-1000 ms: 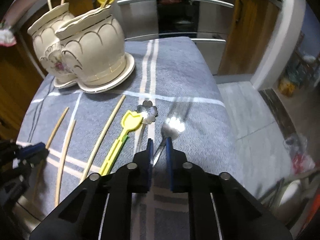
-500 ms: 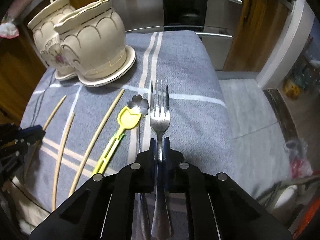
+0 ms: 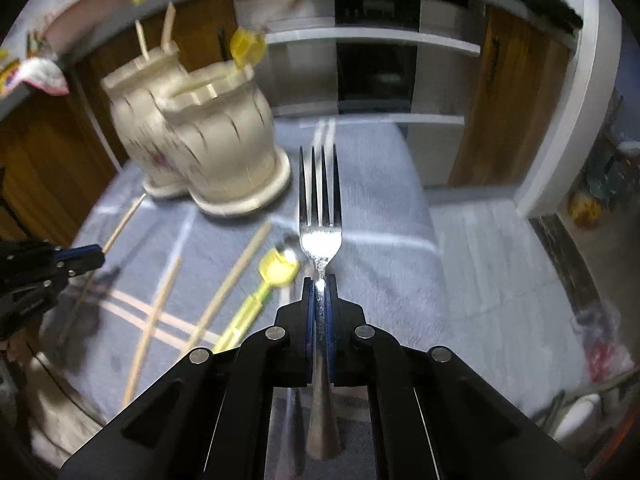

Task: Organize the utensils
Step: 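Grasp a wooden chopstick with the left tool while the right tool grasps a silver fork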

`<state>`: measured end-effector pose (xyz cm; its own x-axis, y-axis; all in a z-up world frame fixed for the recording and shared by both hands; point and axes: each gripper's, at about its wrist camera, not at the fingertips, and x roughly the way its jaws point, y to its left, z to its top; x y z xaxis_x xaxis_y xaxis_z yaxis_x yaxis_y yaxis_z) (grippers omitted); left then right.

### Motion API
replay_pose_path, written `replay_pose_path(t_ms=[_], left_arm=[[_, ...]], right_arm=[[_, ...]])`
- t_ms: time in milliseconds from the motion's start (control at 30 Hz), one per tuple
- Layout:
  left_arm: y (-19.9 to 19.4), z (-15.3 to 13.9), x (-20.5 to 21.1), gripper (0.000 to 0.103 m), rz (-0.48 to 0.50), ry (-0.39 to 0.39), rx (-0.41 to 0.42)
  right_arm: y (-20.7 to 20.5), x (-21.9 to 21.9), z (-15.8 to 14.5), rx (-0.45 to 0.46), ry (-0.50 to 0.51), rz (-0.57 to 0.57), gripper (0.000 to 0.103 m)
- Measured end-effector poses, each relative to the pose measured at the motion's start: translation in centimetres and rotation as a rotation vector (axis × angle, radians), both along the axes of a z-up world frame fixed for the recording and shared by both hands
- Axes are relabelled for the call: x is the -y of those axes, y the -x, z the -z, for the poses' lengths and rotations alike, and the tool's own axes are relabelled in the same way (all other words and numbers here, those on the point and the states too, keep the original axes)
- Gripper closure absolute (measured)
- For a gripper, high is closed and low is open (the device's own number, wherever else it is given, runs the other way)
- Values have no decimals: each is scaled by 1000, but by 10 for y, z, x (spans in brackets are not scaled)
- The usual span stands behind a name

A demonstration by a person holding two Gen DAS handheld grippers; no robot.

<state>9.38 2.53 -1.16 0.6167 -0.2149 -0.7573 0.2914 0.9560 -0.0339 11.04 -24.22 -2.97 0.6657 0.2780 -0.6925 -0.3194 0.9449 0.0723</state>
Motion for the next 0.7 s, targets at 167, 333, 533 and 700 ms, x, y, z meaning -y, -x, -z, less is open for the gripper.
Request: replay_pose_path(t_ms=[167,333,533,700], left_arm=[[12,-27,-10,98,-15,55,148],[22,-48,-19,98,-37,88,263],[21,-87,-32,98,-59,173,439],[-11,-124,-41,98,-52,292,549]], right_arm=[[21,1,-21,133,-43,-50,97],[29,-6,-35,231,-38,-65,97],[28,-11,-70,328,-100,-65,97],[7,-22,-112,381,-179,-86,97]])
